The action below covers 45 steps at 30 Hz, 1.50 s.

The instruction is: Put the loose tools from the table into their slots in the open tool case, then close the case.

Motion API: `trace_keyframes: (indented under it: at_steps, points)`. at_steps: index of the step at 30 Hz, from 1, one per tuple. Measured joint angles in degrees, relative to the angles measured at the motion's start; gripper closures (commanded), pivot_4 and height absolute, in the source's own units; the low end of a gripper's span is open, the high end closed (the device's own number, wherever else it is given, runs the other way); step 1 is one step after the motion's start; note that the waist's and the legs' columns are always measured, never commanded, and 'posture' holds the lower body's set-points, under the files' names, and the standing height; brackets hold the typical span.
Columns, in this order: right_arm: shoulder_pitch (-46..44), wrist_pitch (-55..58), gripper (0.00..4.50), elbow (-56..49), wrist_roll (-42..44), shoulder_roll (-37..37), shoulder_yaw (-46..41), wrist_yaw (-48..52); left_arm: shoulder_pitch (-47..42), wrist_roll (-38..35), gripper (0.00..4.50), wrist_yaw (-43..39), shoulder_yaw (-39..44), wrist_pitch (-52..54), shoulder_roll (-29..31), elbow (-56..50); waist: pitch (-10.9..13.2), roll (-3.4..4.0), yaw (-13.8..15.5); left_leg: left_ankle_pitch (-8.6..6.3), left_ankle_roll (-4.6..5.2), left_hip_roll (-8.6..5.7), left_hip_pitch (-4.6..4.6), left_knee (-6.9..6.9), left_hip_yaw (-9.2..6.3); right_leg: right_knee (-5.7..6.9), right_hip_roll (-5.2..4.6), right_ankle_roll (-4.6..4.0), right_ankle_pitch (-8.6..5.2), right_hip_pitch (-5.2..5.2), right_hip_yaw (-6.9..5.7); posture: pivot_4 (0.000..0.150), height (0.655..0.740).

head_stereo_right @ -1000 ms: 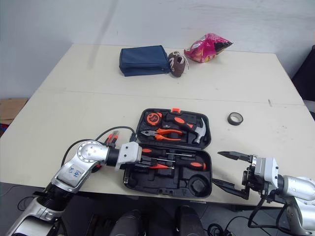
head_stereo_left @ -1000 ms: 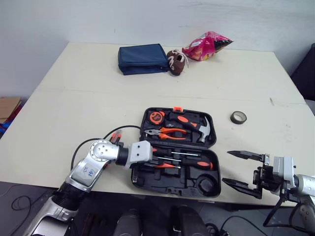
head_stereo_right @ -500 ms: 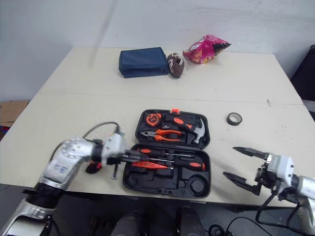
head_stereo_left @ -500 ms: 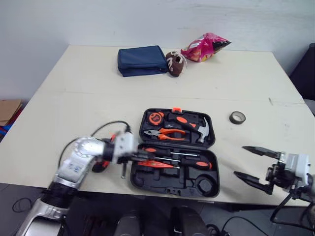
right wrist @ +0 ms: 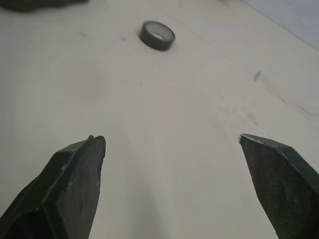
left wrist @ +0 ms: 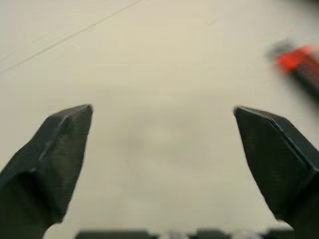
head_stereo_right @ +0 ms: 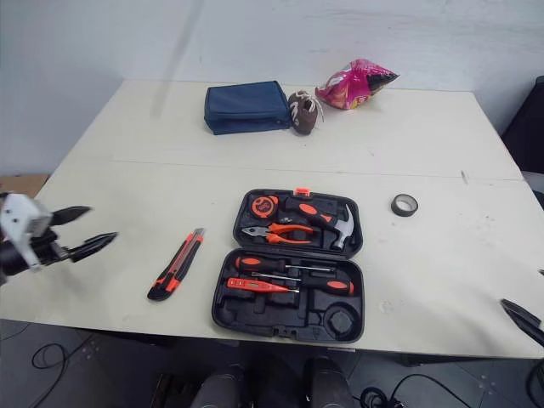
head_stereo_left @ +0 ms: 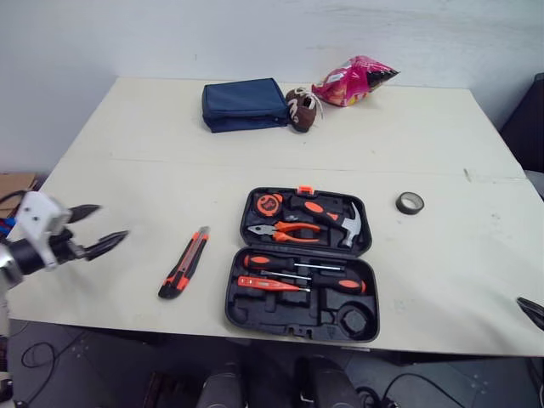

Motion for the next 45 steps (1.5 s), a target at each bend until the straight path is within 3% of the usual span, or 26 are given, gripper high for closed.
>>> trace_keyframes:
  at_steps: [4,10,13,16,20,25,29,31,35,40,45]
  points:
    - [0.1,-3.8,0.00,8.1,-0.9,-1.6,-1.4,-1.3,0.3,1.3,0.03,2.3,4.2,-4.5,4.2,13.7,0.0,-0.06,-0.2,-0.03,-0.15,0.01,0.08,-0.25,0.03,-0.20,-0.02,0.00,0.00,0.01,-0.02,0.150,0.7400]
    - [-4.4,-5.7,0.00,8.5,-1.1,0.2,-0.6,-1.7,0.6,1.0,0.03,1.6,4.3,-5.0,3.9,13.8,0.0,-0.02,-0.4,-0.06,-0.31,-0.08,0.10,-0.32,0.02,-0.17,-0.20,0.04,0.03,0.02,-0.03,0.150,0.7400]
    - [-8.2,-1.8,0.00,2.7,0.5,2.7,2.4,-0.2,3.9,-0.4,0.03,0.9,4.5,-2.3,2.4,4.8,0.0,-0.03,-0.9,-0.04,-0.36,-0.08,0.09,-0.36,-0.01,-0.19,-0.22,0.04,0.03,0.03,-0.03,0.150,0.7400]
    - [-10.8,3.2,0.00,-7.7,2.0,6.2,7.5,1.1,7.6,-4.3,0.03,1.6,4.5,5.0,-1.2,-11.0,0.0,0.03,-1.3,-0.02,-0.37,-0.10,0.05,-0.36,-0.01,-0.14,-0.25,0.05,0.04,-0.01,-0.02,0.150,0.7400]
    - [-11.8,9.8,0.00,-23.7,4.2,9.9,12.6,-0.3,12.9,-8.2,0.03,6.6,5.7,17.9,-3.8,-28.5,0.1,0.08,-1.3,0.21,-0.41,-0.08,0.07,-0.46,-0.02,-0.11,-0.21,0.04,0.03,-0.03,-0.02,0.150,0.7400]
    - [-12.1,15.2,0.00,-36.5,5.3,13.8,18.4,-2.0,17.1,-12.6,0.03,12.0,4.8,32.8,-6.4,-44.9,0.1,0.07,-0.8,0.13,-0.50,-0.18,0.00,-0.40,-0.08,-0.14,-0.25,0.05,0.03,-0.02,-0.03,0.150,0.7400]
    - [-16.6,17.8,0.00,-44.7,6.0,18.8,24.1,-4.4,15.7,-20.4,0.03,23.1,0.7,55.8,-6.4,-60.8,0.1,-0.04,-0.7,0.16,-0.53,-0.18,0.02,-0.41,-0.17,-0.17,-0.24,0.07,0.05,0.06,-0.03,0.150,0.7400]
    - [-17.7,18.0,0.00,-47.4,5.9,20.2,27.7,-4.1,11.2,-24.2,0.03,28.8,-1.7,64.4,-10.7,-66.5,0.1,0.12,-0.6,0.24,-0.63,-0.22,0.01,-0.41,-0.17,-0.18,-0.25,0.08,0.05,0.05,-0.04,0.150,0.7400]
    - [-18.0,18.0,0.00,-47.6,5.3,20.6,30.2,-2.3,5.7,-25.4,0.03,39.2,-5.6,73.6,-18.4,-70.0,0.2,0.04,0.4,0.40,-0.47,-0.16,-0.04,-0.35,-0.17,-0.25,-0.05,0.08,0.05,0.05,-0.05,0.150,0.7400]
    - [-18.0,17.6,0.00,-47.0,4.8,20.6,30.4,-0.8,3.2,-18.1,0.03,50.7,-8.8,77.2,-24.9,-70.3,0.2,0.02,0.4,0.39,-0.45,-0.16,-0.02,-0.30,-0.15,-0.25,0.00,0.09,0.06,0.09,-0.02,0.150,0.7400]
    - [-17.1,16.4,0.00,-45.9,3.7,20.6,30.4,0.0,2.4,-16.3,0.03,52.5,-10.2,79.1,-27.8,-69.9,0.2,-0.03,0.5,0.40,-0.48,-0.13,-0.04,-0.32,-0.17,-0.28,0.04,0.08,0.05,0.08,-0.03,0.150,0.7400]
